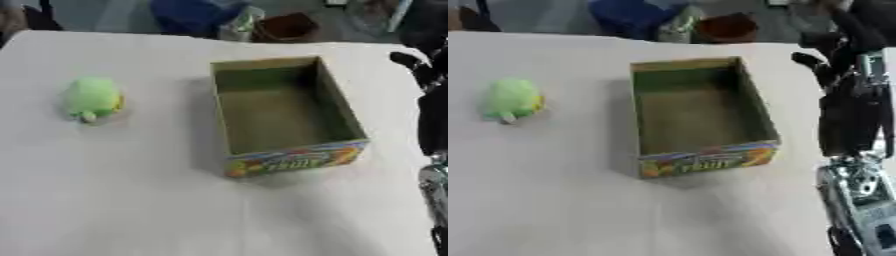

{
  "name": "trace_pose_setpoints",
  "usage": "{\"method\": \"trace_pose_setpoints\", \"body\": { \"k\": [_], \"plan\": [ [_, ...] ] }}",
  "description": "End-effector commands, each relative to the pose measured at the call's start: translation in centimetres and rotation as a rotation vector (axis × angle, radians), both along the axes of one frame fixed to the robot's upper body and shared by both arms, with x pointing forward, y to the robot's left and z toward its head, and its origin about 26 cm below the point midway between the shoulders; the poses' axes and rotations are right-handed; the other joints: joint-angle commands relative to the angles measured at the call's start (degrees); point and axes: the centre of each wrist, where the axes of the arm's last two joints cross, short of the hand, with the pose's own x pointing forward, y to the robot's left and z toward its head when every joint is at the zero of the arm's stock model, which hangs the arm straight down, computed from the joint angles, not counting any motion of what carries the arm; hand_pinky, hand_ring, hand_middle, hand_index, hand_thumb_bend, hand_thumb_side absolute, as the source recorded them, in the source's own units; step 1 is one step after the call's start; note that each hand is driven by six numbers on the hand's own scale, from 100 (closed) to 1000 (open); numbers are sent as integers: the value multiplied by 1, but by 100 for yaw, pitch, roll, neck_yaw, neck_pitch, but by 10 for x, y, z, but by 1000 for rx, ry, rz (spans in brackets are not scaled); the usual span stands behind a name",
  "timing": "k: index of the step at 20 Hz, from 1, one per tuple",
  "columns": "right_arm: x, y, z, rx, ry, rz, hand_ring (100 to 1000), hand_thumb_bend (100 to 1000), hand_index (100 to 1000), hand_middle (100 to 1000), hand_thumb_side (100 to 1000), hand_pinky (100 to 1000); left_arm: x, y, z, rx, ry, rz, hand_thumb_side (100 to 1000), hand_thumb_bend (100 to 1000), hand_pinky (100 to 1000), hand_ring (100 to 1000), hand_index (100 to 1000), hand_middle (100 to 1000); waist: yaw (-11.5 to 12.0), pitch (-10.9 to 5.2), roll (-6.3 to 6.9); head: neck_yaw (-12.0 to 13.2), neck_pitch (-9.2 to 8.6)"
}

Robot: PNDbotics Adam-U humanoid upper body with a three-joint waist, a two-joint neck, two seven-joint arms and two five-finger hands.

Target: Pick up objects on the table and place them in the box.

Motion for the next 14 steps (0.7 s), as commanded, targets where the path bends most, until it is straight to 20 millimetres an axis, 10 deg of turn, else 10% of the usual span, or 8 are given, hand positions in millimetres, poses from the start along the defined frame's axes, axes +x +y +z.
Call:
{"method": "trace_pose_setpoints", "body": {
  "k": [1,14],
  "plan": [
    [-2,-2,8,-13,-29,-6,820,100,911,604,1000,741,-4,5,13,75,-16,8,910,100,597,598,811,599,30,-56,0,-80,85],
    [-3,-4,8,-35,-25,-8,820,100,909,605,1000,741,5,33,58,494,-15,152,815,100,578,600,817,614,55,-125,83,-168,357]
  ]
}}
